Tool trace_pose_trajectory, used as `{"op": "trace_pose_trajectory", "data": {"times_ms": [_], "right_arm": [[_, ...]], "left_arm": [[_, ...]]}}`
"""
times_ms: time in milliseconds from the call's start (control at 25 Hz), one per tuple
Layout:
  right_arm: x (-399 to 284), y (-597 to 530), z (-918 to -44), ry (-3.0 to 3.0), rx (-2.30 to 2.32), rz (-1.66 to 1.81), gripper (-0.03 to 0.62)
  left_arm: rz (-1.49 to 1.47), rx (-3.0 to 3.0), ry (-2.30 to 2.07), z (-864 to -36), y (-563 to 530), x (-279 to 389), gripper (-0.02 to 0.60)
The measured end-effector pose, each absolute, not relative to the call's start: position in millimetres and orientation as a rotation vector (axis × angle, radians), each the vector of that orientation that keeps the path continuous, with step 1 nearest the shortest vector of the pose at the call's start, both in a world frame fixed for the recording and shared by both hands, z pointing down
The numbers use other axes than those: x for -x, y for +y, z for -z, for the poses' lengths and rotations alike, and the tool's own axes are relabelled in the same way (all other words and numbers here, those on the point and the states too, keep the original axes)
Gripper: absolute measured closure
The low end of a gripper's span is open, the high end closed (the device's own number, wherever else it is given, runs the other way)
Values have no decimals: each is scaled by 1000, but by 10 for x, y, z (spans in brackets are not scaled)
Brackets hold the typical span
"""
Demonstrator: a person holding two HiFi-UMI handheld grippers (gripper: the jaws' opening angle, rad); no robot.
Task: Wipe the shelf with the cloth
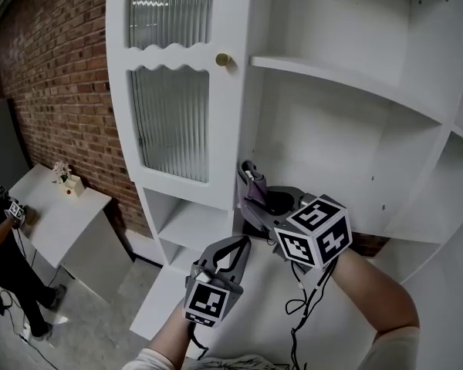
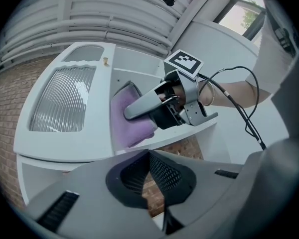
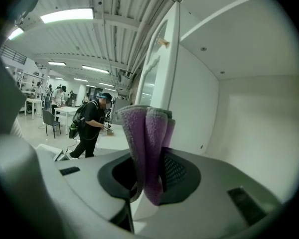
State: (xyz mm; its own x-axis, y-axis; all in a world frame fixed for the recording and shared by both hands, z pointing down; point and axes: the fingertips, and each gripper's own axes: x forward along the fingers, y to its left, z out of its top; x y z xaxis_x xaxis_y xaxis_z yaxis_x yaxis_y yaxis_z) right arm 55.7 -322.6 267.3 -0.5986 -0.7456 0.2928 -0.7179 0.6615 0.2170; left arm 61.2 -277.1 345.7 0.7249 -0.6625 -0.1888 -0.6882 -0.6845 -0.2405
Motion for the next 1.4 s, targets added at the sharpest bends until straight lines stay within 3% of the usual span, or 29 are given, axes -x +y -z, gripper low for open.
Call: {"op": "trace_pose_trajectory", "data": {"times_ms": [320,600,960,1160,1400], "right_arm": [[-1279,-3864,-2361,-2208,-1389,365,507],[-1814,-4709,-2707,-1734,-1286,492,507],[-1790,-5297,-3150,-1545,-1106,383,511],[-1836,-5326,-3190,-1649,-1108,196,511],[-1727,-5154,-3239,-1621,-1053,215,511]], "left_arm": [[-121,2636,1080,-3494,-2883,-621,568],[-123,2681,1122,-3664,-3065,-567,568],[-109,2719,1182,-3864,-3275,-436,568],[-107,2741,1193,-3953,-3283,-411,568],[-97,2750,1190,-3984,-3275,-407,568]]}}
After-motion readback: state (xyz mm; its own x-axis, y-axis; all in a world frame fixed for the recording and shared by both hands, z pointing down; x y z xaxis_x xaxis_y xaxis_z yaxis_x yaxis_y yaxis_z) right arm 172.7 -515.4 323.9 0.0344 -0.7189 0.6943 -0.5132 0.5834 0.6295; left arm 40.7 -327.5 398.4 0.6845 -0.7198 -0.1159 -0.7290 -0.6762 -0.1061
